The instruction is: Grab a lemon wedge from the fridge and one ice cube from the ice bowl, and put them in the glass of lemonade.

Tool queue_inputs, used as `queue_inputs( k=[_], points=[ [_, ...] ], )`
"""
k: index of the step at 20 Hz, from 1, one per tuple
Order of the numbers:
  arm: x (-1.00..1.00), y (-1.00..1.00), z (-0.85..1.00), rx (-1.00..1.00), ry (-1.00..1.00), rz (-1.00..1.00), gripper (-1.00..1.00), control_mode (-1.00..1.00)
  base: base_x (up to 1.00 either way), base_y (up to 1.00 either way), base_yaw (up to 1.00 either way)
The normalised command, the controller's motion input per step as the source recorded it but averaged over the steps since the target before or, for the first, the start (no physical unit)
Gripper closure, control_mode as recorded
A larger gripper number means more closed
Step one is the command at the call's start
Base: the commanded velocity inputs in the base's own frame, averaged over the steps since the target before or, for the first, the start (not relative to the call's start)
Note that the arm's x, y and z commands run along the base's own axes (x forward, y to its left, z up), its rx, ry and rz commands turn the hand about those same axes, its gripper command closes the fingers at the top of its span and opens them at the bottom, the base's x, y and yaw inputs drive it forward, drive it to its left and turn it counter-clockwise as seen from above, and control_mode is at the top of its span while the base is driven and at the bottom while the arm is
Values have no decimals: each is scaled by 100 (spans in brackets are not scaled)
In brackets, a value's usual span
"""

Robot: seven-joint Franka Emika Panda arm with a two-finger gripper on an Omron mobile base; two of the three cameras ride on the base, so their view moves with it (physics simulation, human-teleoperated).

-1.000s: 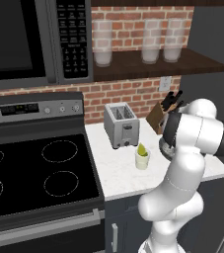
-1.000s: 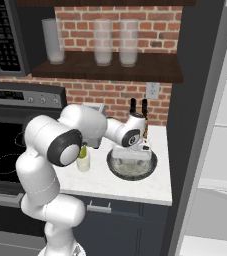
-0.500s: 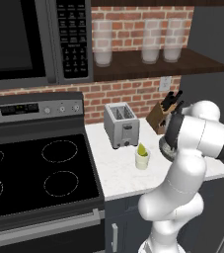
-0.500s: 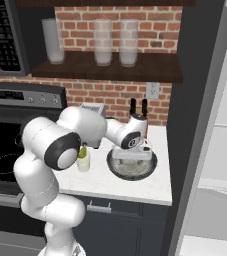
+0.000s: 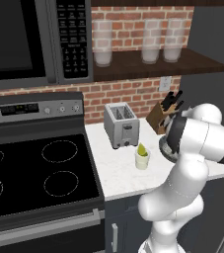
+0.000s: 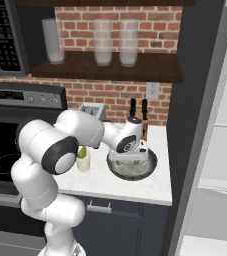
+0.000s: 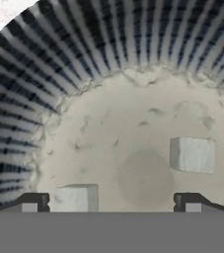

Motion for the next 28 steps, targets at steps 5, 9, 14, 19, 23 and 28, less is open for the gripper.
queue_inputs(
  k=[5,9,14,19,23,28],
  points=[
    [2,0,-27,-2,2,0,-100,-100,0,0,0],
    [4,0,-35,0,0,0,-100,-100,0,0,0],
    [5,-3,-39,0,0,0,-100,-100,0,0,0],
    [22,-14,-18,0,0,0,-100,-100,0,0,0],
    [25,-15,-6,0,0,0,-100,-100,0,0,0],
    [0,-16,-1,0,0,0,-100,-100,0,0,0]
  ],
)
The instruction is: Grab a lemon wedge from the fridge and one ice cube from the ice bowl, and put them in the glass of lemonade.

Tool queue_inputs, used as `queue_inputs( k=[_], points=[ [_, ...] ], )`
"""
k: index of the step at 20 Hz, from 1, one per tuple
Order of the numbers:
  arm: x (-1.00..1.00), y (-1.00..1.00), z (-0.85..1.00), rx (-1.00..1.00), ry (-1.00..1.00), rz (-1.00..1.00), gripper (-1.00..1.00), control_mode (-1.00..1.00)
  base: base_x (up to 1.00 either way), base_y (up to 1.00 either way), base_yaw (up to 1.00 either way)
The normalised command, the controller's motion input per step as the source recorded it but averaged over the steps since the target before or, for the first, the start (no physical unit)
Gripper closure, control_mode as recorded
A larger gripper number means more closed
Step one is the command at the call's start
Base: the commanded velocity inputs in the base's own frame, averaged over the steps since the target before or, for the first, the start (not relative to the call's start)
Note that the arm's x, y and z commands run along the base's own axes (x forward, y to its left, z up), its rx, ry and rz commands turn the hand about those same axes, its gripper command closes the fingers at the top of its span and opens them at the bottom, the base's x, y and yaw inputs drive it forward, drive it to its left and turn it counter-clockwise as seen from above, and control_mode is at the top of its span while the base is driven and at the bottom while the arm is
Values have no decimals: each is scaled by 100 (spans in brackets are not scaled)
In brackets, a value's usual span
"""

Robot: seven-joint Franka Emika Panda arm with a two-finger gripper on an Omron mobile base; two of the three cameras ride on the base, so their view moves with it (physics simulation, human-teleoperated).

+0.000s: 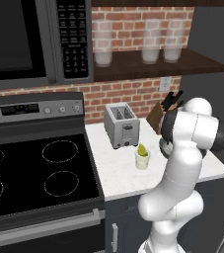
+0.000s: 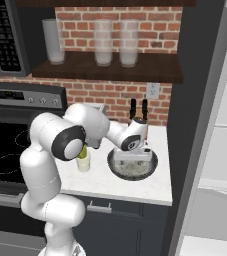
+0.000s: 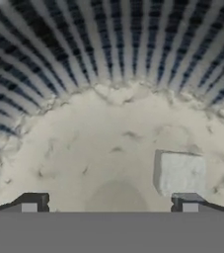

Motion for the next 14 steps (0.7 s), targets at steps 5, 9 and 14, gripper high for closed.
queue_inputs(
  k=[5,9,14],
  points=[
    [-22,0,1,0,-1,1,-100,-100,0,0,0],
    [-18,11,9,0,-5,5,-100,-100,0,0,0],
    [-1,22,8,0,-5,3,-100,-100,0,0,0]
  ],
)
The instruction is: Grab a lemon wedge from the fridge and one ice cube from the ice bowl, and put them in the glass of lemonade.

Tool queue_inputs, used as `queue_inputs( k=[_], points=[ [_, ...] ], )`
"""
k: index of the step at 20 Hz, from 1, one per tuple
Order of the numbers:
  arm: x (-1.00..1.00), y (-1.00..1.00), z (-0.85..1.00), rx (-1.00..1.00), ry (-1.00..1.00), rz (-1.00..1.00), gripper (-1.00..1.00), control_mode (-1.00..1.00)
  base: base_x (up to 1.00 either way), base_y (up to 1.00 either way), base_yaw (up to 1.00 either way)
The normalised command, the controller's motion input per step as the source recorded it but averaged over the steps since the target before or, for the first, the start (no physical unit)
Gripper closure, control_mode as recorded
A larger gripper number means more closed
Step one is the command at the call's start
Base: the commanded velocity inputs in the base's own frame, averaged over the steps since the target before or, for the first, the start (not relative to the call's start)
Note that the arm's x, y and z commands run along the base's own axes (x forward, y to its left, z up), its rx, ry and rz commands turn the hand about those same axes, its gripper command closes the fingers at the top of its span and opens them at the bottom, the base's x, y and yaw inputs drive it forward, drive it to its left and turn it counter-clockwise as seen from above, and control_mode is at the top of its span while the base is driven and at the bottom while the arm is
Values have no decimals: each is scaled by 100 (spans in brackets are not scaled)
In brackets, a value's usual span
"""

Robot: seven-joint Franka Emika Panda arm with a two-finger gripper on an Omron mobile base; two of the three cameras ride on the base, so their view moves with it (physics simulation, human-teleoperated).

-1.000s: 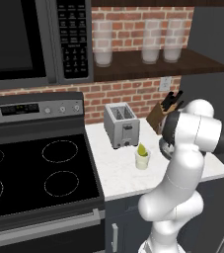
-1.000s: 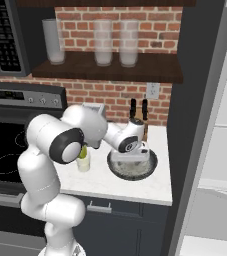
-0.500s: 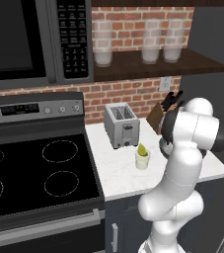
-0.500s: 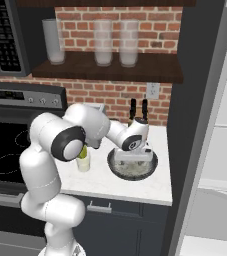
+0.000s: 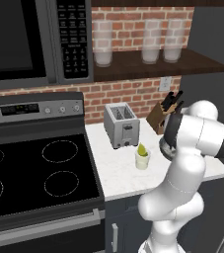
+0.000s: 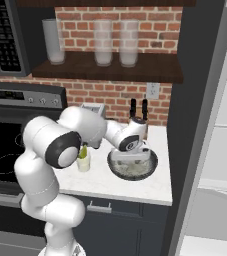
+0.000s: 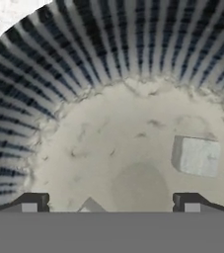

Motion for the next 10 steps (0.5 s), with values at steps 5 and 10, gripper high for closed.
queue_inputs(
  k=[5,10],
  points=[
    [0,4,-2,0,0,0,-100,-100,0,0,0],
    [0,-16,0,0,0,-2,-100,-100,0,0,0]
  ],
)
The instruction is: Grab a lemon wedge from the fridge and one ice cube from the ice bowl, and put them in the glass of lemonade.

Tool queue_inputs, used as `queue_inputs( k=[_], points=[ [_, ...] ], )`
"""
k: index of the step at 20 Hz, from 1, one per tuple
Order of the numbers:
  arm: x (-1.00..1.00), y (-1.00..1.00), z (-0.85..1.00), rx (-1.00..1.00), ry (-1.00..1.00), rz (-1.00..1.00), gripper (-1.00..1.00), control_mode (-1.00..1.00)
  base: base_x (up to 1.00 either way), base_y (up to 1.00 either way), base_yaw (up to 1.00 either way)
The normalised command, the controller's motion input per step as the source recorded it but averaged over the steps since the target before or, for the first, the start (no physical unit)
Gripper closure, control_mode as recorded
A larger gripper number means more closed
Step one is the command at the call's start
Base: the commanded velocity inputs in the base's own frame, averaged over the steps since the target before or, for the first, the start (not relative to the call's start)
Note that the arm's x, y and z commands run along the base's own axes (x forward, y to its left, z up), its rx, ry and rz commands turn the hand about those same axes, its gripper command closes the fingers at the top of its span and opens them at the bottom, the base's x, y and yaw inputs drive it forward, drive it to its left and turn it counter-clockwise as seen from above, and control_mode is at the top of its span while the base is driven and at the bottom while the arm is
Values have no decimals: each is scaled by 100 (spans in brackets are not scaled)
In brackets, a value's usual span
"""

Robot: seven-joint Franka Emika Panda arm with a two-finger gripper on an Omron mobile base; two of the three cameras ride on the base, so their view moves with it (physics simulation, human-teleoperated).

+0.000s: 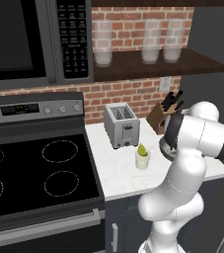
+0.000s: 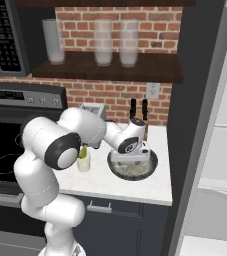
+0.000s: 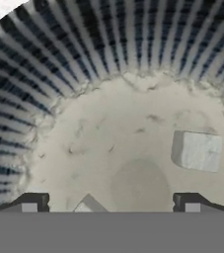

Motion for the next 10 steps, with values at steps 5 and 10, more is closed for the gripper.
queue_inputs(
  k=[5,10],
  points=[
    [2,-14,-1,0,4,-6,-100,-100,0,0,0],
    [9,-4,-11,0,8,-3,-100,-100,0,0,0]
  ],
)
